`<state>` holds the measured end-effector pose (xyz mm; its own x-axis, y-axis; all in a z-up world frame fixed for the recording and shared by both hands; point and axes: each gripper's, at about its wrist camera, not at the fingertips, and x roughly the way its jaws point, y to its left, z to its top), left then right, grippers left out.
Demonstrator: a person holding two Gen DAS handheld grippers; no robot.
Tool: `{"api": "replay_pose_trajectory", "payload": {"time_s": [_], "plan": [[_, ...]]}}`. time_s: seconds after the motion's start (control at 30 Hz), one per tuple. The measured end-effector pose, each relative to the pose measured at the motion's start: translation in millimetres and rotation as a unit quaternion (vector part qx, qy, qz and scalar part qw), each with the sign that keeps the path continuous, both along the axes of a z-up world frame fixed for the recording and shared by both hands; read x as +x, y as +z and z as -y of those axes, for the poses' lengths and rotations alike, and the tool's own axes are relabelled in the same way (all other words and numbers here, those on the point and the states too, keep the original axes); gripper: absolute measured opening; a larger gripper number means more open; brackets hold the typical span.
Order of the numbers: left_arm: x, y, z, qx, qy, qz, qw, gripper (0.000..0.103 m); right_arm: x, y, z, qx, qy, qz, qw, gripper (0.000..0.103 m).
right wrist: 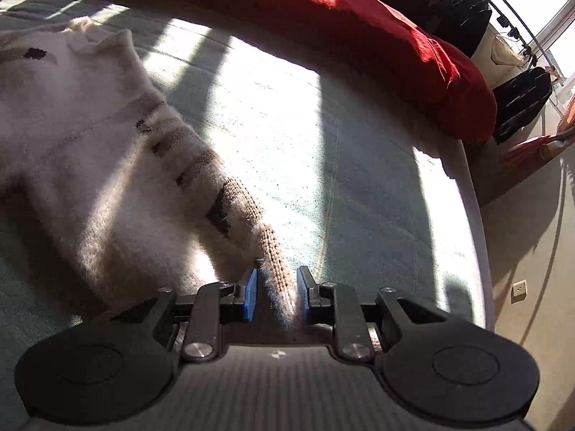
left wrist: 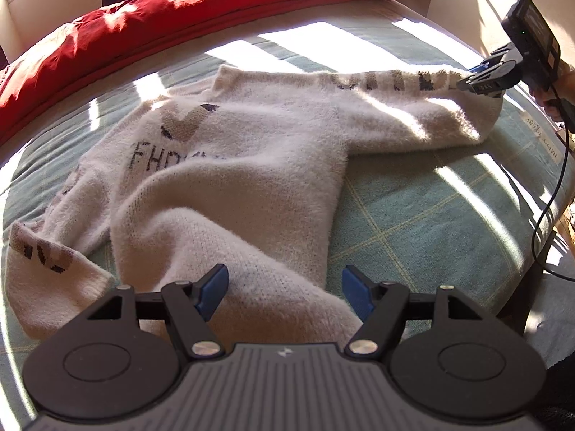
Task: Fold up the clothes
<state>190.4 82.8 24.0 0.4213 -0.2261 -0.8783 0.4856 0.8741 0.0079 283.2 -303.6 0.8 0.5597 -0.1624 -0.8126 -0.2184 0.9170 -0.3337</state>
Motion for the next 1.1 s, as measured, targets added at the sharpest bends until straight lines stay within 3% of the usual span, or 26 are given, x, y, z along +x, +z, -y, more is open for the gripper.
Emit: {"api": "replay_pose_trajectory", "payload": {"time_s": [0.03, 0.13, 0.23, 0.3, 0.43, 0.5, 0.6, 0.77, 0.87, 1.03, 1.07, 1.1], "plan": [[0.8, 0.3, -1.5, -0.002, 0.004, 0.001, 1.0, 0.071, -2.8, 9.1, -0.1, 0.024, -0.006, 0.01, 1.0, 0.041], [2.4, 0.9, -4.5, -0.007, 0.009, 0.004, 0.9999, 0.071, -10.5, 30.2, -7.4, 0.096, -0.006, 0.027, 0.995, 0.049], [4.8, 1.1, -7.7, -0.009, 0.016, 0.009, 0.9998, 0.071, -9.9, 31.4, -17.9, 0.222, -0.001, -0.014, 0.975, 0.054], [6.0, 2.0, -11.2, -0.01, 0.021, 0.013, 0.9996, 0.071, -6.4, 13.8, -29.1, 0.313, -0.005, -0.061, 0.948, 0.056], [8.8, 5.1, -26.3, -0.022, 0.043, 0.02, 0.9987, 0.071, 0.3, -37.3, -53.6, 0.454, -0.038, -0.14, 0.879, 0.056], [9.4, 5.6, -34.9, -0.025, 0.054, 0.02, 0.998, 0.071, 1.2, -72.2, -66.5, 0.509, -0.078, -0.168, 0.84, 0.057], [8.5, 4.8, -48.9, -0.026, 0.068, 0.02, 0.9971, 0.071, 5.5, -111.3, -78.4, 0.563, -0.127, -0.176, 0.798, 0.057], [8.6, -0.9, -71.7, -0.03, 0.093, 0.016, 0.9951, 0.071, 12.7, -130.9, -91.9, 0.611, -0.158, -0.121, 0.766, 0.058], [12.0, -7.8, -83.6, -0.036, 0.108, 0.008, 0.9935, 0.071, 24.1, -137.0, -100.7, 0.625, -0.171, -0.087, 0.757, 0.059], [18.2, -18.8, -101.0, -0.042, 0.136, -0.007, 0.9898, 0.071, 30.7, -135.8, -109.2, 0.622, -0.162, -0.038, 0.765, 0.057], [19.1, -20.2, -103.4, -0.044, 0.14, -0.009, 0.9891, 0.071, 31.3, -134.1, -108.6, 0.62, -0.16, -0.033, 0.768, 0.054], [19.5, -21.3, -104.5, -0.045, 0.142, -0.012, 0.9888, 0.071, 31.6, -132.3, -106.2, 0.614, -0.158, -0.029, 0.773, 0.042]]}}
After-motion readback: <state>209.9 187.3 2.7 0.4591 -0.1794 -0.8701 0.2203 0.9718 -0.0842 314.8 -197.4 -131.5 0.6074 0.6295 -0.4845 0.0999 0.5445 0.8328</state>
